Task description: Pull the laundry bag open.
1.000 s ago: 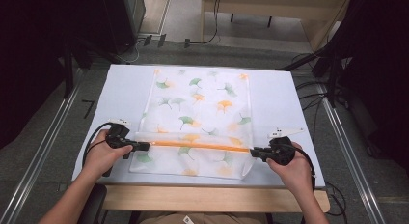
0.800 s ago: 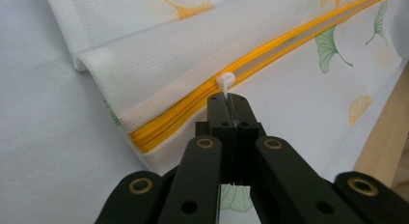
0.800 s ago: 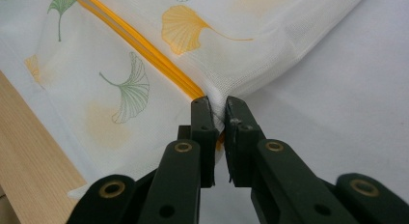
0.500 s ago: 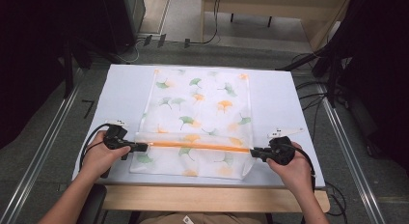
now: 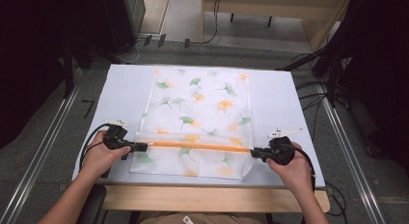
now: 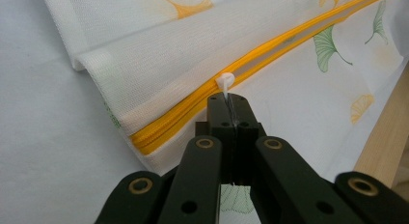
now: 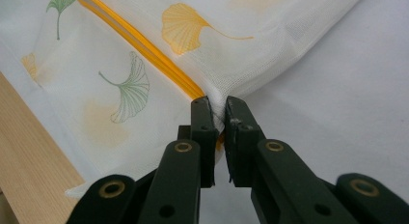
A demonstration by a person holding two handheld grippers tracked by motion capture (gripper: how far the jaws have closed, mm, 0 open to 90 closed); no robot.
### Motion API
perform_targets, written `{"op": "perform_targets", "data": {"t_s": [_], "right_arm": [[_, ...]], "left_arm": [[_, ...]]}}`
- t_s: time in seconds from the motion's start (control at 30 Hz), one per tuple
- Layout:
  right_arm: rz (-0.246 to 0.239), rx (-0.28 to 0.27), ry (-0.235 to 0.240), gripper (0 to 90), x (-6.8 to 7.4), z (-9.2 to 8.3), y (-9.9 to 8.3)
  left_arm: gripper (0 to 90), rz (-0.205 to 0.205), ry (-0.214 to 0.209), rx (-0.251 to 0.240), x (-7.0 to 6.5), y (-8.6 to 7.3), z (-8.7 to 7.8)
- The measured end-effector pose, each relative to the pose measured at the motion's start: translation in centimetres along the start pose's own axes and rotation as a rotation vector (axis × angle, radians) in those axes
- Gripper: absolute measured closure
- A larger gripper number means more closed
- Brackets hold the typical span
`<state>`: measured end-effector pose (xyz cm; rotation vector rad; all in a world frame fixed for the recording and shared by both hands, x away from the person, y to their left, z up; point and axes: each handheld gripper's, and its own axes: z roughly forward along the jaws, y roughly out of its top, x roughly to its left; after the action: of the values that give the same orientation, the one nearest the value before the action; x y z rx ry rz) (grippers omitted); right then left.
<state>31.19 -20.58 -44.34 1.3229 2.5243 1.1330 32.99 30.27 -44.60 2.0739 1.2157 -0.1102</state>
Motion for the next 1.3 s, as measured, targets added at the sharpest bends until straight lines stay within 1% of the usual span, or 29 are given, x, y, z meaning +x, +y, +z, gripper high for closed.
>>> {"op": "perform_targets", "data": {"t_s": [0.27,0.4,0.5,0.6,0.67,0.8,0.83,0.87,0.9,0.93,0.97,1.1,1.17,1.3], "right_arm": [[0.002,0.002,0.002,84.9,0.0,0.0,0.0],[0.002,0.006,-0.005,84.9,-0.1,0.1,0.0],[0.003,0.005,-0.003,84.9,-0.3,0.1,0.0],[0.003,0.005,-0.003,84.8,-0.3,0.1,0.0],[0.009,0.007,-0.006,84.8,-0.4,0.1,0.0],[0.013,0.010,-0.007,84.8,-0.7,0.2,0.0],[0.014,0.010,-0.011,84.8,-0.8,0.2,-0.1],[0.016,0.007,0.000,84.8,-0.9,0.2,-0.1],[0.017,0.005,0.005,84.7,-0.9,0.2,-0.1],[0.016,0.010,0.002,84.8,-0.8,0.2,0.0],[0.015,0.013,-0.005,84.7,-0.7,0.3,0.0],[0.013,0.017,-0.007,84.7,-0.9,0.4,0.0],[0.013,0.013,-0.011,84.5,-1.1,0.4,0.0],[0.020,0.020,-0.020,84.4,-1.3,0.6,-0.2]], "left_arm": [[90.0,-0.001,0.000,-0.002,0.2,0.0,-0.1],[90.0,-0.017,0.000,-0.002,0.5,-0.1,-0.3],[90.0,-0.020,0.004,-0.007,0.7,-0.3,-0.6],[90.0,-0.032,0.013,-0.011,1.1,-0.6,-1.1],[90.0,-0.048,0.020,-0.021,1.6,-1.1,-1.7],[90.0,-0.071,0.050,-0.031,2.4,-2.0,-2.8],[90.0,-0.081,0.041,-0.035,2.6,-2.3,-3.0],[90.0,-0.084,0.035,-0.040,2.6,-2.5,-3.1],[90.0,-0.075,0.036,-0.030,2.6,-2.6,-3.2],[90.0,-0.072,0.040,-0.031,2.6,-2.6,-3.2],[90.0,-0.073,0.040,-0.033,2.5,-2.6,-3.2],[90.0,-0.082,0.034,-0.036,2.3,-2.6,-3.0],[90.0,-0.080,0.029,-0.035,2.3,-2.6,-2.9],[90.0,-0.074,0.037,-0.035,2.2,-2.4,-2.7]]}}
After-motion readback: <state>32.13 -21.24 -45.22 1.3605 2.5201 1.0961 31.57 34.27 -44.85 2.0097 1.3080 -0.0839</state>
